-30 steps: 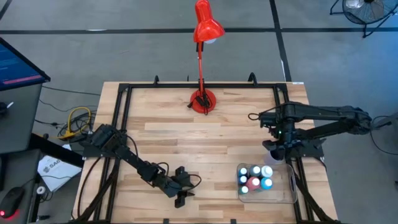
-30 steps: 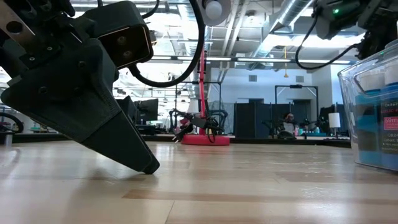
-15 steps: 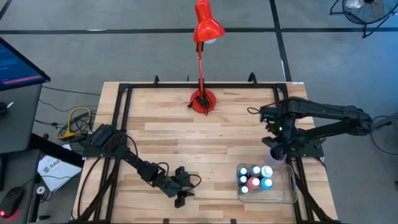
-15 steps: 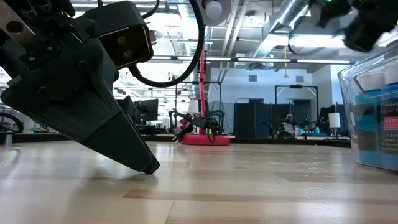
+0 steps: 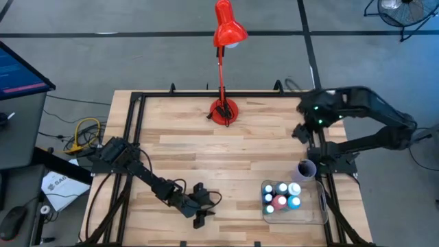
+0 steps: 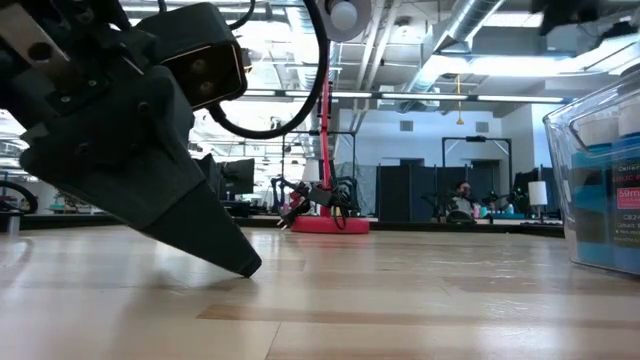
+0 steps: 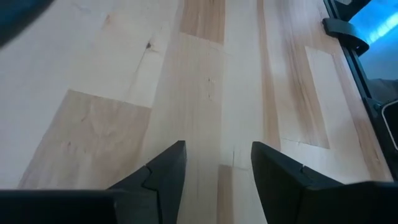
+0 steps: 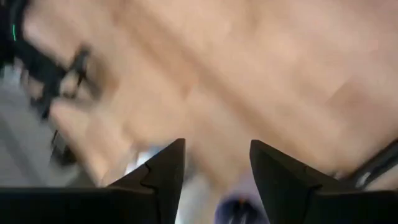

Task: Pick & Place Paint Supplies
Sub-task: Return to Home Position

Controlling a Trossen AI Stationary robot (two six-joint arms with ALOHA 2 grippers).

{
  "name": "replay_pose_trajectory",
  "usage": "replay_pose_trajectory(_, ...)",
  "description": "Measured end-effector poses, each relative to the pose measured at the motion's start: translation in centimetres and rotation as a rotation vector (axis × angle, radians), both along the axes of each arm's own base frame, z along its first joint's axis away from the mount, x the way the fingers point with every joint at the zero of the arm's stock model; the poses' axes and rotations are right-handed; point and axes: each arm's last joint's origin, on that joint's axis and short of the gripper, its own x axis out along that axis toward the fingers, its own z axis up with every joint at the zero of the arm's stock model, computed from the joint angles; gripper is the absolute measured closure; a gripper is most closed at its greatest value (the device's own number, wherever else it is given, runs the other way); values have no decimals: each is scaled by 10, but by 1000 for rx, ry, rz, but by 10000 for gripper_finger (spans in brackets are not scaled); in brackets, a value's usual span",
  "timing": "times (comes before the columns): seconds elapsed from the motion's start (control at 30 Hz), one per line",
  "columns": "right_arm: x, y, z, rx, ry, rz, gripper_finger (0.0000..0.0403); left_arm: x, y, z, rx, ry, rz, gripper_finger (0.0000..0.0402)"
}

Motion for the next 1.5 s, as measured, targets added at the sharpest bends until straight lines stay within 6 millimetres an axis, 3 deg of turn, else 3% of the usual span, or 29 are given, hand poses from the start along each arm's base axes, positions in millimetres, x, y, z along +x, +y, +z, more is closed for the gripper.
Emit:
replay_pose_trajectory(0.1,4,-7,9,-163,-71,-72,230,1,0,1,-2,-13,9,238)
replay_pose_trajectory(0.27,20,-8,10,-364,-189,78,231,1,0,2,7,-29,23,238)
replay_pose_trajectory(0.47,61,-4,1,-540,-481,217,230,2,0,3,26,-54,39,238)
replay_pose_trajectory(0.67,81,-5,-14,-672,-628,252,234,3,1,4,34,-66,57,238)
replay_pose_trajectory(1.1,97,-4,-66,-768,-666,212,230,3,1,5,53,-91,91,238)
replay_pose_trajectory(1.5,102,13,-66,-865,-818,288,232,8,1,13,-12,-170,129,238)
